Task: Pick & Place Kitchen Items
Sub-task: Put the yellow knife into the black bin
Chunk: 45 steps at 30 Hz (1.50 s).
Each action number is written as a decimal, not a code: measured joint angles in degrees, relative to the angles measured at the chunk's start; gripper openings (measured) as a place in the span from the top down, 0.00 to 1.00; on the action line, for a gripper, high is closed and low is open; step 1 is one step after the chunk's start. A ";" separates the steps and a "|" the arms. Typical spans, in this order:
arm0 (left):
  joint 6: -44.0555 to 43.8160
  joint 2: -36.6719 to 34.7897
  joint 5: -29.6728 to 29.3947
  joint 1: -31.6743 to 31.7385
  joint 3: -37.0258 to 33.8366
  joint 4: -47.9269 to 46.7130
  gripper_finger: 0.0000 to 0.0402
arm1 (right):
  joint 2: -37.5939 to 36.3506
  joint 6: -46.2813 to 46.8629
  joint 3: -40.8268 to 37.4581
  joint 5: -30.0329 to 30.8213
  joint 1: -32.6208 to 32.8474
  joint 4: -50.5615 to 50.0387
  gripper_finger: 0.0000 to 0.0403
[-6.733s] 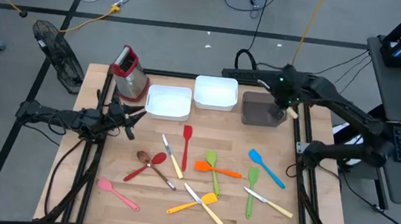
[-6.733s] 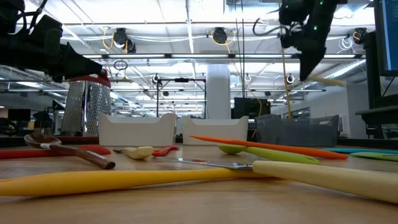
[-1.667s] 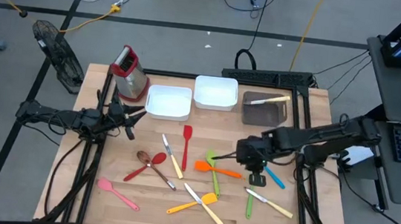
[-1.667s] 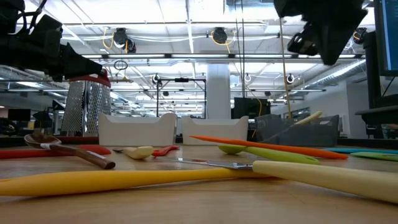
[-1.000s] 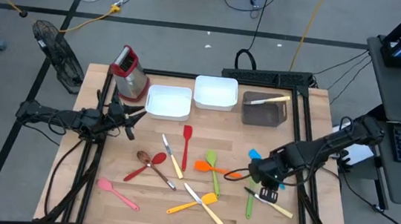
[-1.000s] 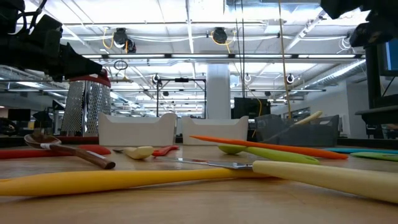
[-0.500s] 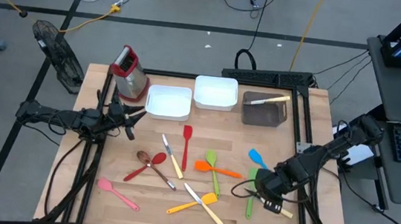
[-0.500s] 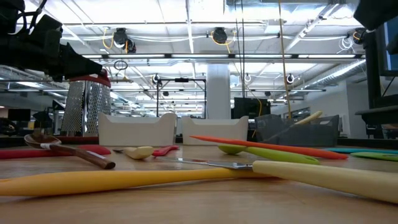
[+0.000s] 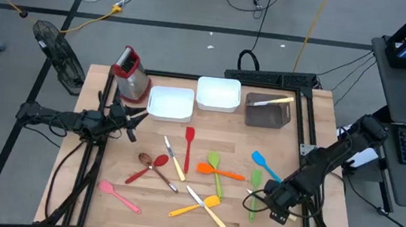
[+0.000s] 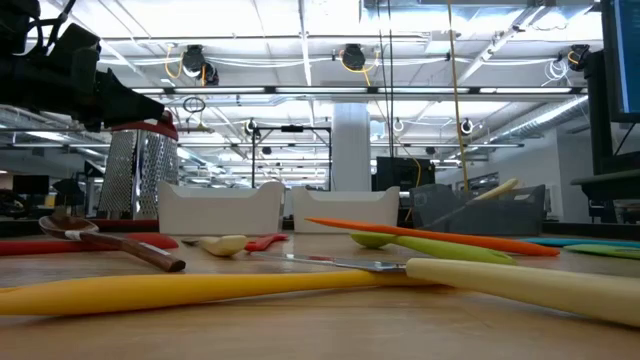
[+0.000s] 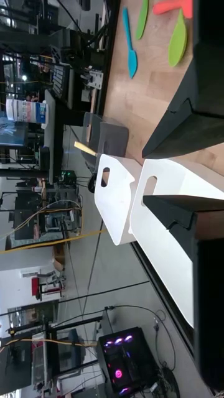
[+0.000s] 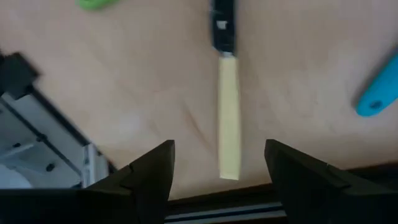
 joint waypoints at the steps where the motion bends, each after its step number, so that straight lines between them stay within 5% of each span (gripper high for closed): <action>1: 0.00 0.00 0.00 0.00 0.00 -0.02 0.74 | -0.02 1.04 -0.92 0.00 0.17 0.94 0.41; 10: -0.02 0.00 0.00 -0.01 0.00 -0.01 0.74 | 0.00 7.20 -6.93 -0.02 0.21 11.42 0.41; 29: 0.40 0.00 -0.33 0.00 0.00 -0.02 0.74 | 0.01 8.61 -11.36 0.02 0.68 15.31 0.47; 45: 0.59 0.00 -0.37 0.00 0.00 -0.02 0.74 | 8.05 11.10 -11.14 -0.78 1.92 13.96 0.48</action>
